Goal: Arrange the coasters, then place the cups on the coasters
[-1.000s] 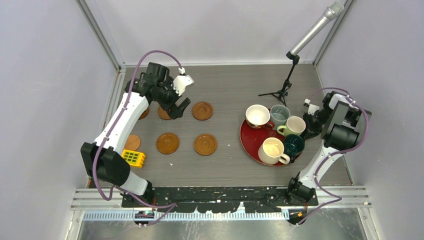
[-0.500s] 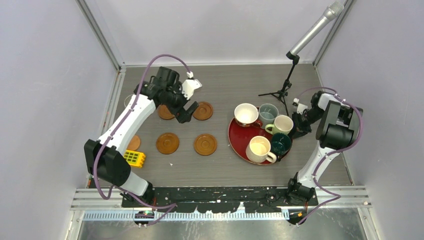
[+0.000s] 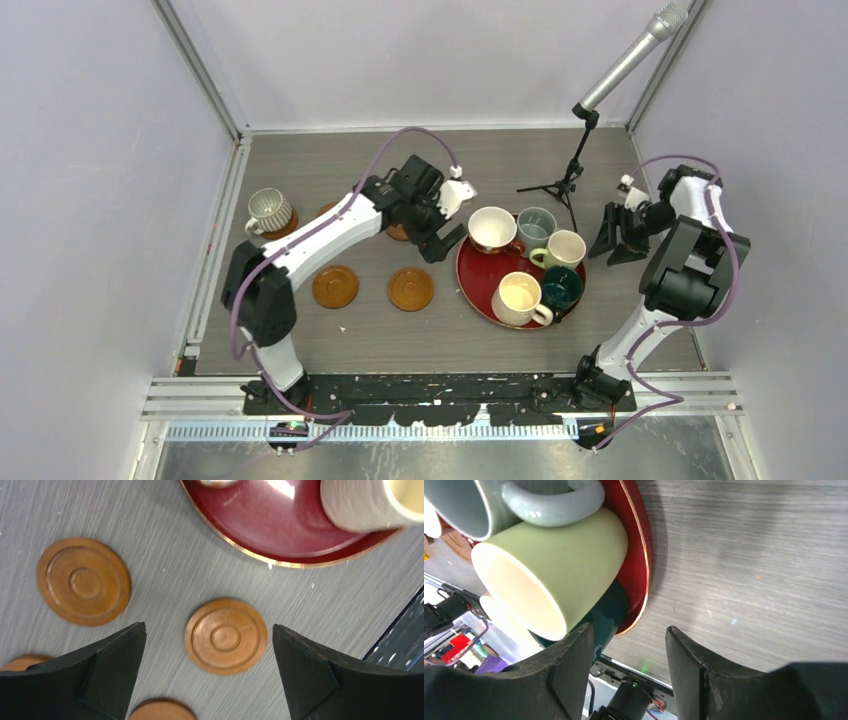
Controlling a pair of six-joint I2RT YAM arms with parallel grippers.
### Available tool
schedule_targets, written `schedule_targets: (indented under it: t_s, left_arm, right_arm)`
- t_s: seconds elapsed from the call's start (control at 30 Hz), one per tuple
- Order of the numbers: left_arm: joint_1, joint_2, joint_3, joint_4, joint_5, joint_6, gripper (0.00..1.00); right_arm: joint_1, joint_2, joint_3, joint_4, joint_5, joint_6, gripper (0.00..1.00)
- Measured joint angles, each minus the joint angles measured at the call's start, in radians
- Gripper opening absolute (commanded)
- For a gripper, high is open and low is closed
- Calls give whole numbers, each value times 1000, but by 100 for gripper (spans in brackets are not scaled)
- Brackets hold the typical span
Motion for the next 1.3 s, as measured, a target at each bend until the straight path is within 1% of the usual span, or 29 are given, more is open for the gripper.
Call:
schedule_targets:
  t_s: [0.13,0.2,0.23,0.4,0.5,0.57,0.67,0.73,0.8,0.87,0.97,1.13,1.3]
  left_arm:
    - [-14,112,91,50,-13,-145,100]
    - [-26,152,136,74,-58,-203,100]
    - [-40,171,161,92,-98,-222,100]
    - [-160,213,213,178,-287,-233,100]
    - [-210,219,219,198,-316,-241,100]
    - [-207,219,219,198,-314,-259,100]
    - [-157,218,219,193,-299,-286,100]
    - [-99,213,219,187,-283,-296,100]
    - [-39,199,212,177,-271,-298,100]
    - [22,171,200,155,-257,-293,100]
    - [106,119,194,105,-247,-280,100]
    - [203,24,174,47,-236,-258,100]
    - [236,-31,147,20,-237,-250,100]
  right_arm:
    - [-43,-45,42,-50,-2,-14,64]
    - [-55,-60,51,-64,-2,-16,67]
    - [-61,-68,58,-70,-2,-17,70]
    - [-64,-114,106,-85,-24,2,71]
    - [-42,-167,140,-73,-48,31,71]
    - [3,-215,163,-63,-61,46,71]
    - [122,-277,183,-43,-74,55,73]
    - [222,-310,179,-25,-77,57,74]
    - [323,-333,152,2,-76,58,76]
    - [394,-342,115,21,-70,65,78]
    - [458,-341,64,47,-55,87,80]
    - [571,-341,-13,120,1,143,80]
    - [649,-341,-101,221,66,203,80]
